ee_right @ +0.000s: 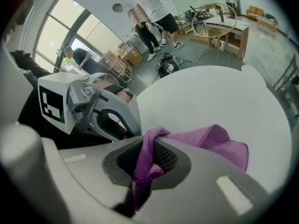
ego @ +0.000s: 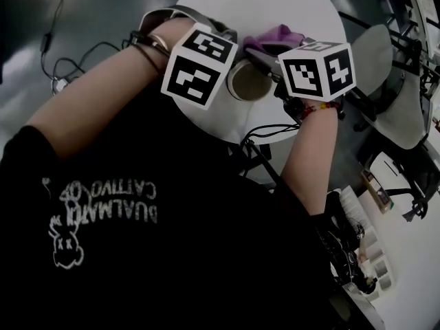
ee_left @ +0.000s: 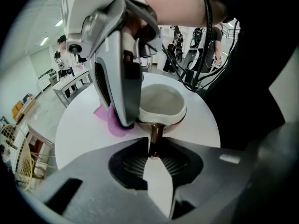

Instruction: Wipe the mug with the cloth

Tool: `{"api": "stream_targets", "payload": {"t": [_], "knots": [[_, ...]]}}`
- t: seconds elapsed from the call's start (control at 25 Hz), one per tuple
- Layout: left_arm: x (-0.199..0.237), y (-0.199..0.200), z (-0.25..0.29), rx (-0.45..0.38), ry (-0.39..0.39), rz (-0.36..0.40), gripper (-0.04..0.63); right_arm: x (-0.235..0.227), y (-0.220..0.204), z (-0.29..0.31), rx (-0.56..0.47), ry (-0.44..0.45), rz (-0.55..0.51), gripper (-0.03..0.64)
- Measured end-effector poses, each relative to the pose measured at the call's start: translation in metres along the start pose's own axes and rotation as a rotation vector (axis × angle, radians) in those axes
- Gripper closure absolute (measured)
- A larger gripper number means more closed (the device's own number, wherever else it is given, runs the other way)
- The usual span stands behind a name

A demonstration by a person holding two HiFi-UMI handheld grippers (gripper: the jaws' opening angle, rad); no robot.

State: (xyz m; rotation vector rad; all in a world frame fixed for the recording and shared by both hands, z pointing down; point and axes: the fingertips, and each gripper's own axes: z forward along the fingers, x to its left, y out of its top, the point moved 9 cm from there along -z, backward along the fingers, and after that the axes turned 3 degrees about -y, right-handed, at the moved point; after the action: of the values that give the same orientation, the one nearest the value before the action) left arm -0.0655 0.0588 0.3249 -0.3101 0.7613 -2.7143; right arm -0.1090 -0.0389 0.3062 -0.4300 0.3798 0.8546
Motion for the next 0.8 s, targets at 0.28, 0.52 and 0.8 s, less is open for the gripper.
{"api": "stream_targets", "payload": {"t": [0.28, 0.52, 0.8], "knots": [[0.01, 0.008, -0.001, 0.055, -0.02, -0.022, 0.528, -0.019, 0.003, 0.001, -0.021, 0.119, 0.034, 0.591], [0.019, 0.023, 0.004, 0.091, -0.029, -0.035, 0.528, -0.038, -0.007, -0.006, -0.06, 0.239, 0.11, 0.591], [0.017, 0.022, 0.006, 0.115, -0.024, -0.076, 0.526, -0.047, -0.015, 0.001, -0.118, 0.326, 0.155, 0.592]]}}
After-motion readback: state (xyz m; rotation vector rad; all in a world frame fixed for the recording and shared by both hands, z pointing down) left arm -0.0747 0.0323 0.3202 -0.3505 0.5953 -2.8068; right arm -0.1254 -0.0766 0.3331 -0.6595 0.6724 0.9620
